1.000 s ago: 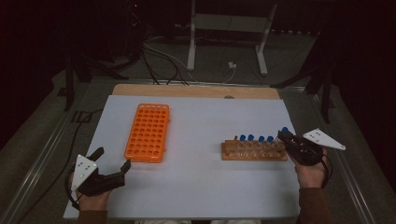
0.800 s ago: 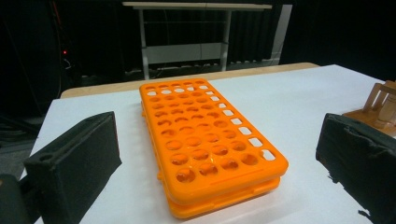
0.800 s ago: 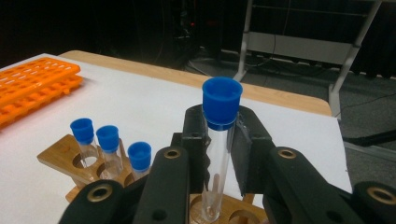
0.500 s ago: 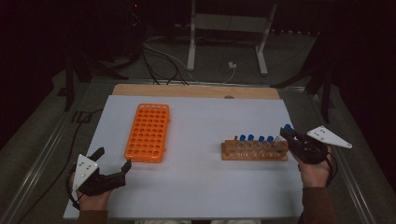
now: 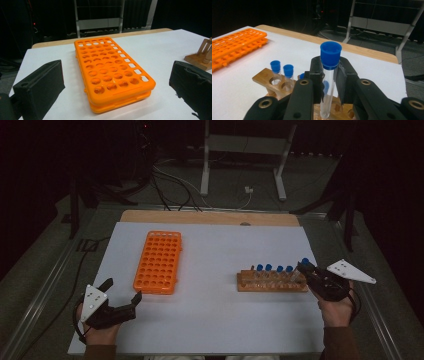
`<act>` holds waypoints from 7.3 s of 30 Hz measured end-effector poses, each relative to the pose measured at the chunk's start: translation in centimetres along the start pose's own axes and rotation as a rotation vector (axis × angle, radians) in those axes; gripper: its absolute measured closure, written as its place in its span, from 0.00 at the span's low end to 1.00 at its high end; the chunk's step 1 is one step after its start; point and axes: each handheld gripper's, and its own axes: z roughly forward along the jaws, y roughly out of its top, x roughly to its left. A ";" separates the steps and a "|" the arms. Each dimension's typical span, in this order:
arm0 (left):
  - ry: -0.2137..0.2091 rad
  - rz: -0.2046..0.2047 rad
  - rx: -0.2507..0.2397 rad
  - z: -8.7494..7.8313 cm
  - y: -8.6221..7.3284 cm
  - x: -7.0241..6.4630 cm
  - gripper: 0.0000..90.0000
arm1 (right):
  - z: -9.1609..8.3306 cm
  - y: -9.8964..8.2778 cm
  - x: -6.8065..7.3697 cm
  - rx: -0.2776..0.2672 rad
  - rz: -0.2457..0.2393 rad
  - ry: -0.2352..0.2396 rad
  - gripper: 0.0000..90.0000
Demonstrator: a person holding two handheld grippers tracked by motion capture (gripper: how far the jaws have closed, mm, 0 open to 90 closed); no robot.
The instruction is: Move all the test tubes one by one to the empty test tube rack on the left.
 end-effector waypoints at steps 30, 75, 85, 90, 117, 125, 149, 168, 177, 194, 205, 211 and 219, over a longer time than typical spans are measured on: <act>-0.233 0.055 0.012 3.8 3.2 -4.1 0.03 | 2.3 1.3 5.8 -0.008 -0.043 0.186 0.85; -0.494 0.131 0.083 13.0 5.8 -13.5 0.19 | 8.6 4.0 12.9 -0.024 -0.051 0.399 0.85; -0.527 0.157 0.072 13.4 6.4 -14.7 0.53 | 9.2 3.8 14.0 -0.008 -0.061 0.428 0.85; -0.535 0.176 0.079 13.5 6.5 -15.0 0.64 | 9.3 3.7 14.4 -0.003 -0.066 0.439 0.85; -0.520 0.181 0.084 13.8 6.5 -14.2 0.86 | 9.2 3.5 14.1 -0.001 -0.026 0.421 0.17; -0.493 0.163 0.078 13.4 6.6 -13.0 0.87 | 8.7 3.5 13.2 -0.010 -0.027 0.384 0.02; -0.396 0.125 0.081 11.2 5.8 -7.2 0.86 | 6.8 2.3 10.6 -0.014 -0.036 0.364 0.00; -0.320 0.097 0.110 9.4 3.3 -3.2 0.86 | 4.7 1.9 7.7 -0.045 -0.005 0.298 0.00; -0.289 0.098 0.137 9.3 2.3 -2.5 0.86 | 3.7 1.7 6.3 -0.058 0.003 0.245 0.00; -0.278 0.125 0.213 10.3 0.2 -2.8 0.86 | 2.5 1.2 4.1 -0.081 0.042 0.197 0.00; -0.277 0.135 0.261 9.9 -0.5 -2.7 0.87 | 2.1 1.1 3.7 -0.087 0.048 0.184 0.00; -0.274 0.129 0.260 10.0 -0.7 -2.8 0.87 | 2.1 1.1 3.6 -0.086 0.052 0.180 0.00; -0.246 0.147 0.266 10.0 -0.6 -3.4 0.87 | 2.2 1.0 3.5 -0.083 0.045 0.169 0.00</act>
